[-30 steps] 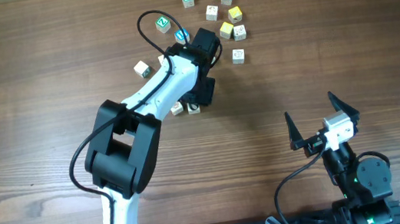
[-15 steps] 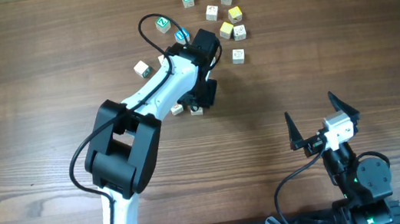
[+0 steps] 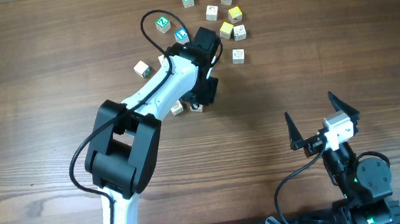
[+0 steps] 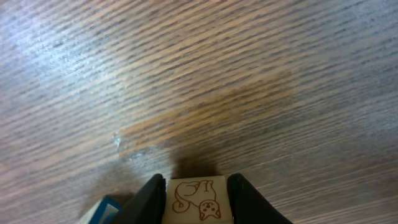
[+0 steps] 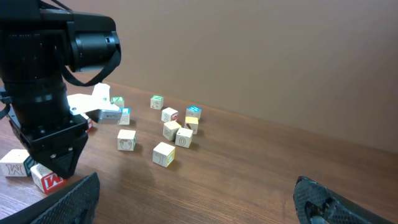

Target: Form a circle

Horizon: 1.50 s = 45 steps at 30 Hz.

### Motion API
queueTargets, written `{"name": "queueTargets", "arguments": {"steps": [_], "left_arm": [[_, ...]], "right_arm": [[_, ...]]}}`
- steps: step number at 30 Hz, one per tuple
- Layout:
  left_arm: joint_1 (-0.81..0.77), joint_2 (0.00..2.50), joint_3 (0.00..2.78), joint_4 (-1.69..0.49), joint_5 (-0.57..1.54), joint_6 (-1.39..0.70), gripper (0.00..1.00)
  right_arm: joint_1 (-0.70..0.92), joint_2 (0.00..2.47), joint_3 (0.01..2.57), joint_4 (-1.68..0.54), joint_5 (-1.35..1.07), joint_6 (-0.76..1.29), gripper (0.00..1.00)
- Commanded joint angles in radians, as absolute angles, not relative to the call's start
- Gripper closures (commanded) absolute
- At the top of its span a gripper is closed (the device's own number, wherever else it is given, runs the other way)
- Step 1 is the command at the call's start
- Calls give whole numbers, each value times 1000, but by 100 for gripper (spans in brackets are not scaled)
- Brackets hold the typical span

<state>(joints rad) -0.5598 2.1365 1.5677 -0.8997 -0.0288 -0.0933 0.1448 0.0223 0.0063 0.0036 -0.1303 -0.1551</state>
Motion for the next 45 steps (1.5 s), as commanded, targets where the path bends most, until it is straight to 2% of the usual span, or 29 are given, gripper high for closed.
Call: {"name": "queueTargets", "arguments": {"steps": [1,10,13,16,19,21,39,45], "left_arm": [[-558,2149,1561,-898,-55,17,63],[-558,2149,1561,-914,-69,19,63],[-558,2149,1561,-917,-68,19,52],[-558,2149,1561,-937,-60,14,58],[-558,2149,1561,-942,-61,15,68],[-558,2149,1561,-942,-61,15,70],[-558,2149,1561,-958,-110,75,68],[-558,2149,1561,-958,-110,75,64]], "right_arm": [[142,18,5,7,-125,-155,0],[142,18,5,7,-125,-155,0],[142,18,5,7,-125,-155,0],[142,18,5,7,-125,-155,0],[142,18,5,7,-125,-155,0],[142,18,5,7,-125,-155,0],[142,18,5,7,-125,-155,0],[142,18,5,7,-125,-155,0]]}}
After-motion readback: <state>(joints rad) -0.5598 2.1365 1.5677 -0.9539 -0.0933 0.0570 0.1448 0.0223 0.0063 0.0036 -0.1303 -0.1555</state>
